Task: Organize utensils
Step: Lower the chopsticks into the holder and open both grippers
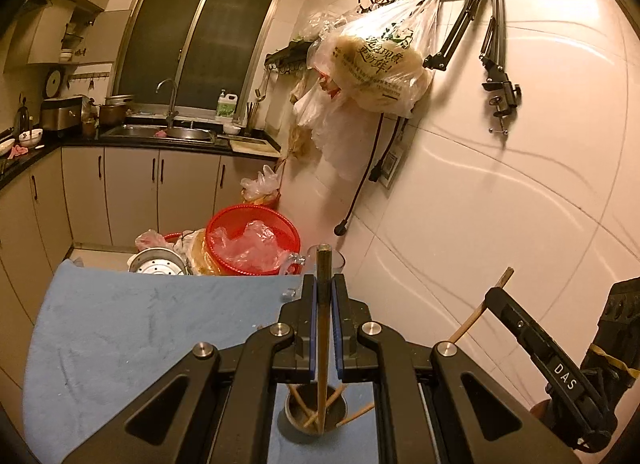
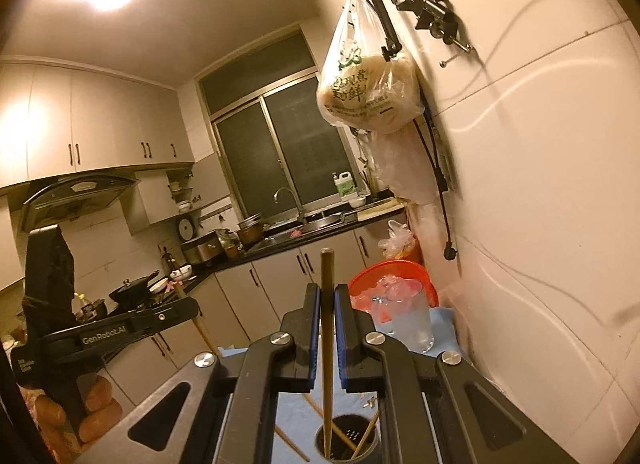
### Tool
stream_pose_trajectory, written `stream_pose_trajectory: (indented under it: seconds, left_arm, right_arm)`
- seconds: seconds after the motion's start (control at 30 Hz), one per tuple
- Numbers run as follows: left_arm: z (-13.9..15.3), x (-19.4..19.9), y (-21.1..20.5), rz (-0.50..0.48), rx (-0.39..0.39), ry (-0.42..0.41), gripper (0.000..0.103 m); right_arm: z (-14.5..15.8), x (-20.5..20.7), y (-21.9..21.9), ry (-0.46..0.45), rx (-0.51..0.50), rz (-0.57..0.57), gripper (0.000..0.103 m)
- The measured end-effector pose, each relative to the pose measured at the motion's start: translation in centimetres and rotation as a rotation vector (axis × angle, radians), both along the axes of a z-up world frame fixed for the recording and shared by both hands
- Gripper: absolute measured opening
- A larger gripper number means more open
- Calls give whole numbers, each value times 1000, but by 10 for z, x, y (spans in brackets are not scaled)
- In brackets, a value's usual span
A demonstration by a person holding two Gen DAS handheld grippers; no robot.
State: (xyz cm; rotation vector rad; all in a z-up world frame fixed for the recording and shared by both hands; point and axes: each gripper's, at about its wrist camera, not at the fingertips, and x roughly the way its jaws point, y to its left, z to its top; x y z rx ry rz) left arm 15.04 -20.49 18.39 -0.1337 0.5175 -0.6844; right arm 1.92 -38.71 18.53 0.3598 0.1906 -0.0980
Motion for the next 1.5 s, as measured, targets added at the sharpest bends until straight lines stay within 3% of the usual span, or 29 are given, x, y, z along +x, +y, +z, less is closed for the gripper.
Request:
stream_pose_trajectory:
  seconds: [0.3,0.57,0.73,1.17,1.5]
  left_arm:
    - [-48,25,-12,19,30,74,7]
    - [-70,33,-11,19,46,123,7]
    - [-70,31,-9,9,51,137,8]
    - [-57,4,26,21,45,119,8]
    - [-86,-25,90,83,80,170,8]
  right_arm:
    - [-45,36,-11,113,4,-9,8]
    - [-81,52,-14,200,35,11,9]
    - [-85,54,-15,228,43,20,11]
    - [-62,15,13,176,42,63,11]
    - [-105,0,59,281,77,181,14]
